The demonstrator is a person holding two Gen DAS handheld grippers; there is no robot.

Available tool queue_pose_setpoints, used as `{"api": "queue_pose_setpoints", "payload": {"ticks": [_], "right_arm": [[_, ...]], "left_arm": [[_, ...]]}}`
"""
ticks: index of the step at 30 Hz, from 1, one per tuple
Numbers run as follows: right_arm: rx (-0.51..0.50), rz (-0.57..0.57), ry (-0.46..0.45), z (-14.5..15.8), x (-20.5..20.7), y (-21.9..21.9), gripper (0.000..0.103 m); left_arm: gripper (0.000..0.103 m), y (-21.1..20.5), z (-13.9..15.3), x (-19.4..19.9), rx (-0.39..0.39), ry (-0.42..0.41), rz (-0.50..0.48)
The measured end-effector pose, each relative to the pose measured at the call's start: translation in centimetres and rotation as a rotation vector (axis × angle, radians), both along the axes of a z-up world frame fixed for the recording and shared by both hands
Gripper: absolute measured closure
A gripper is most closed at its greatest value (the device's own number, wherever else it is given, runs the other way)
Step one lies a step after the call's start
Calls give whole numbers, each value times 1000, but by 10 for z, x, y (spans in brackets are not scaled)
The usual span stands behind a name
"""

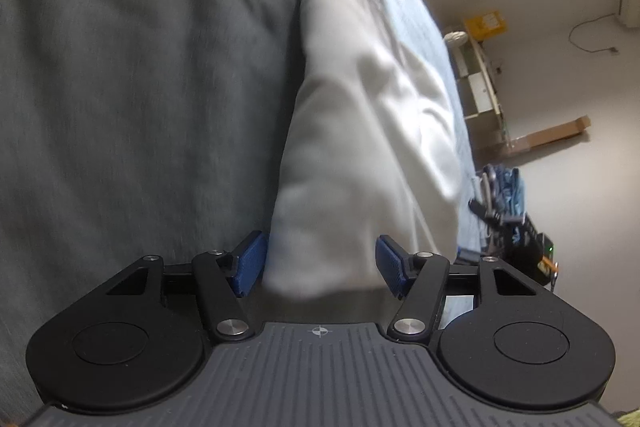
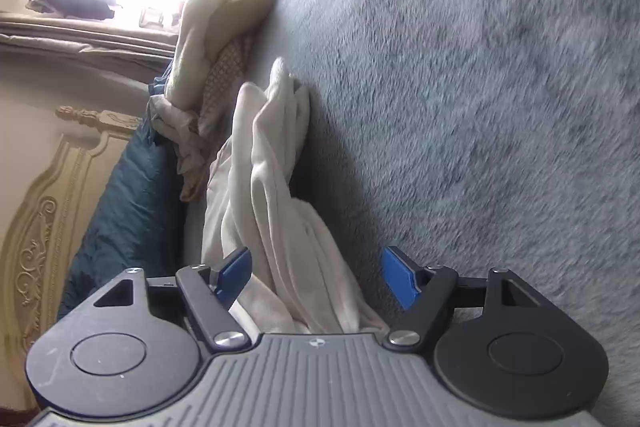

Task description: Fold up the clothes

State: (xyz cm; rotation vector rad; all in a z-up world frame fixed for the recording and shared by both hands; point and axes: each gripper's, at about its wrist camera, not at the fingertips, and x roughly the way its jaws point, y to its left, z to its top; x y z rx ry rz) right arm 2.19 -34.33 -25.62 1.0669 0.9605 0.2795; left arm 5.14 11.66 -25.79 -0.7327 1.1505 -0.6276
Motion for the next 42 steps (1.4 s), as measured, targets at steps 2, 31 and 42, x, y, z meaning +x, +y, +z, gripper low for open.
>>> {"api": "queue_pose_setpoints", "payload": {"ticks": [2, 31, 42], "right_arm": [[-2, 48, 4, -4, 4, 15, 27], [-305, 136, 89, 57, -48, 37, 50], [-374, 117, -82, 81, -6, 61, 66]], "left_arm": [[43, -9, 4, -6, 31, -29, 34], [67, 3, 22, -12, 197, -10, -10], [65, -24, 73, -40, 261, -448, -7]]}}
